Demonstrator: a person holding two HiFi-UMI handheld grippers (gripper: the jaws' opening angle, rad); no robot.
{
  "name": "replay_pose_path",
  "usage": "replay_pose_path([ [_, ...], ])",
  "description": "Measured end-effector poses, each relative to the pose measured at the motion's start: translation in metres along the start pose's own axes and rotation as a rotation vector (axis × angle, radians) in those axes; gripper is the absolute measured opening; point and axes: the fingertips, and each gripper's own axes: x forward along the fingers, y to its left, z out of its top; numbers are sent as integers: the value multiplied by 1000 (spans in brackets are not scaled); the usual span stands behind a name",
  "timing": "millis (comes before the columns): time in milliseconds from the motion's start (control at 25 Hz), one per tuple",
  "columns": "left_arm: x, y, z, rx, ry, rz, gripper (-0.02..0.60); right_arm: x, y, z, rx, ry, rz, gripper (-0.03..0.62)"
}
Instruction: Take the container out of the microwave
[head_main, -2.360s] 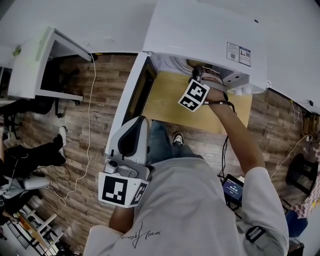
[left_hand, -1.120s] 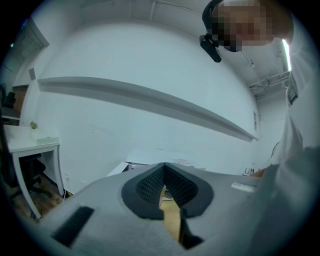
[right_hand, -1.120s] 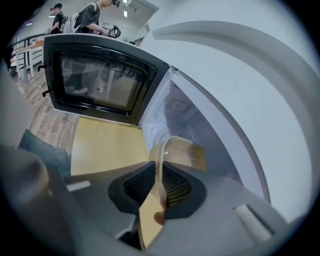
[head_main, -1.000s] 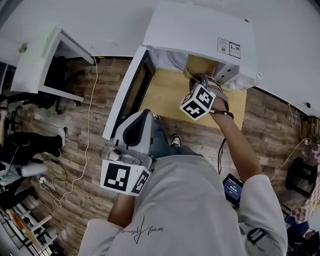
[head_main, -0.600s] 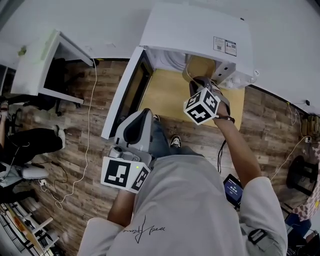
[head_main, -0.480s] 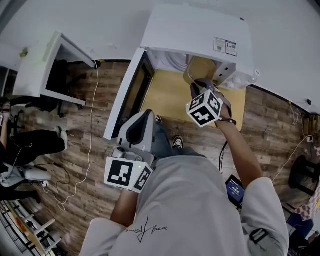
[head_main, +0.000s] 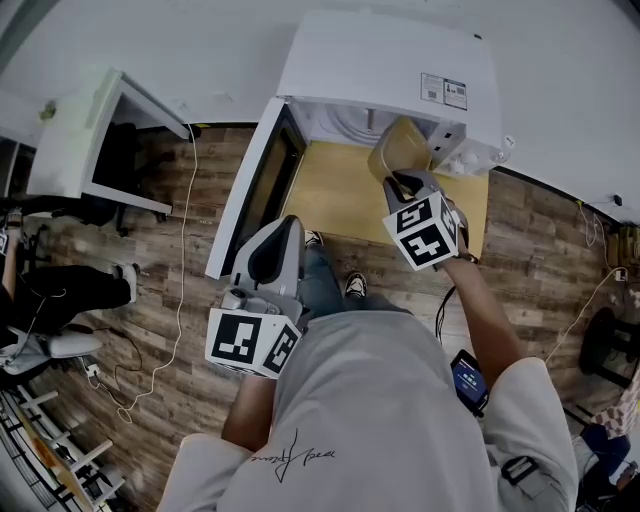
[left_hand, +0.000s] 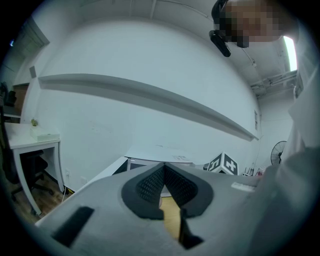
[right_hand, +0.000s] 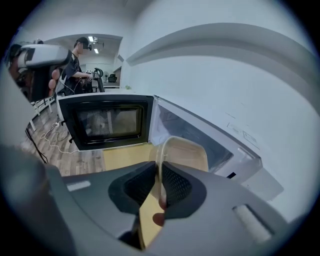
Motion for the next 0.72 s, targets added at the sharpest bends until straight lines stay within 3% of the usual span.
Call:
replay_pose_path([
  [720, 6, -6, -13, -38, 24, 1, 0, -92, 0, 7, 256, -267, 12, 52],
])
